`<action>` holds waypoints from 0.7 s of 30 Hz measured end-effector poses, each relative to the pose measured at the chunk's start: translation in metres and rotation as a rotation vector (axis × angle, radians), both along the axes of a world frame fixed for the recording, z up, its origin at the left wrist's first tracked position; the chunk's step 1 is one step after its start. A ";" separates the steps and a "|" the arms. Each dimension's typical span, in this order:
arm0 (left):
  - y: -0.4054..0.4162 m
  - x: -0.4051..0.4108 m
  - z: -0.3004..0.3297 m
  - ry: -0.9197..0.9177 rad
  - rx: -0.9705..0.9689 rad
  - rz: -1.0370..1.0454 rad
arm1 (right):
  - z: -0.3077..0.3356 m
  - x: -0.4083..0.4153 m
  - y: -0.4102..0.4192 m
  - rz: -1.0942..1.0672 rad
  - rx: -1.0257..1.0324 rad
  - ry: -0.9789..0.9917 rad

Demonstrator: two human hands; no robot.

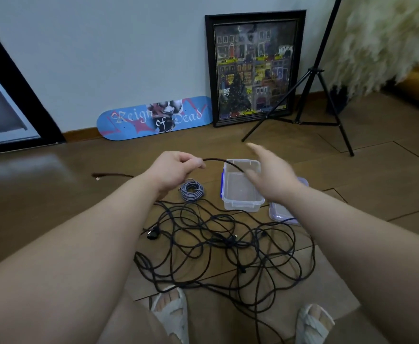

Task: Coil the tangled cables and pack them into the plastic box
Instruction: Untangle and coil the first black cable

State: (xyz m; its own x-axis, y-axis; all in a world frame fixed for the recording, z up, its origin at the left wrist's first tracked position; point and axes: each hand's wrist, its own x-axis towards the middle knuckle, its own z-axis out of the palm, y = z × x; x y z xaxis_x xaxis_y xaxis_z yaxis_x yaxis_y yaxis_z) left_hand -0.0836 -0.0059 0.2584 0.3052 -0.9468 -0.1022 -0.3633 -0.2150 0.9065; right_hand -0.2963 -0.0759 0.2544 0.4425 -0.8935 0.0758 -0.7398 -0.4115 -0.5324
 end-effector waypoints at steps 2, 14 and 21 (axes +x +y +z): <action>-0.007 -0.018 0.006 0.046 -0.015 -0.071 | 0.006 0.022 0.016 0.216 -0.001 -0.137; 0.000 -0.007 0.000 0.426 0.177 -0.042 | -0.017 -0.026 -0.032 -0.472 0.179 0.058; -0.010 -0.041 0.013 0.587 0.183 -0.155 | 0.003 0.018 0.008 0.142 -0.005 -0.194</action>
